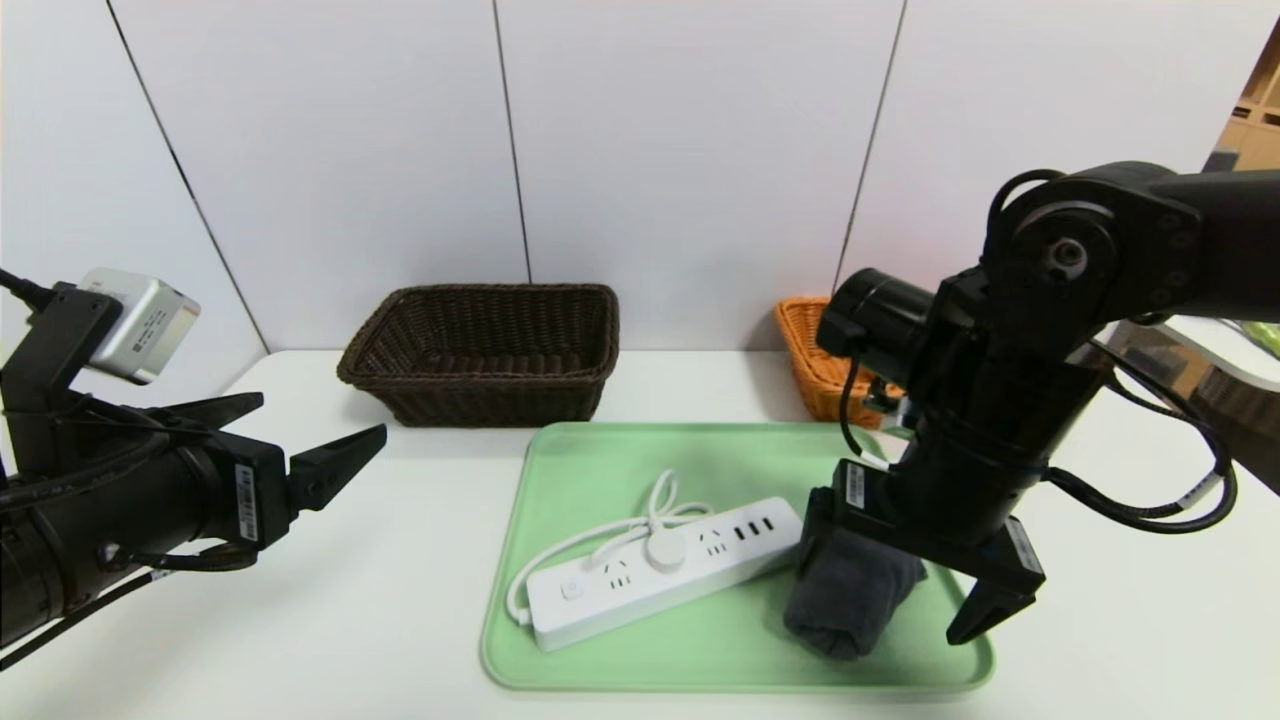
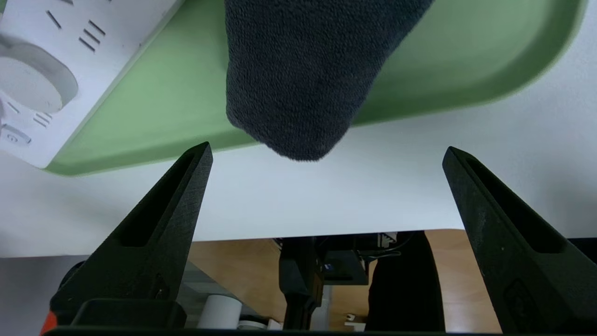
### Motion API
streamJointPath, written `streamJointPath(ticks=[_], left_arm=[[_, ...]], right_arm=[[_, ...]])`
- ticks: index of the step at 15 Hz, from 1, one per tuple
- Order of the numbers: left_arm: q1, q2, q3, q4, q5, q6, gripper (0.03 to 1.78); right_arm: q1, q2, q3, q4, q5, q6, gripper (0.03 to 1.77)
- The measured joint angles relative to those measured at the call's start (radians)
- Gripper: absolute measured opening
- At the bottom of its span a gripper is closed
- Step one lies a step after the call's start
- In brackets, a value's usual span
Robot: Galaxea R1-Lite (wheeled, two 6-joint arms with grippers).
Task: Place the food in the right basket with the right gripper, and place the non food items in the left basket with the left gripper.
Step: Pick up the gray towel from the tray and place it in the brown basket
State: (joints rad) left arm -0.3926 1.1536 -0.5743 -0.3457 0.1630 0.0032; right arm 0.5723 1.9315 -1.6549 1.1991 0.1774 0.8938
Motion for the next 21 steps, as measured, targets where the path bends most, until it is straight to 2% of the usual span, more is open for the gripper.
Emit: streamJointPath(ticks=[10,21], left_arm=[[0.0,-0.006,0.003,0.0,-0.001,0.001,1.69],[0.0,-0.013,0.007,0.0,-0.003,0.0,1.69]], right_arm=[[-0.003,0.161,-0.084,-0.003,-0.005,-0.002,1.7],[0.01,0.174,-0.082,0.001,-0.034,-0.001,1.7]])
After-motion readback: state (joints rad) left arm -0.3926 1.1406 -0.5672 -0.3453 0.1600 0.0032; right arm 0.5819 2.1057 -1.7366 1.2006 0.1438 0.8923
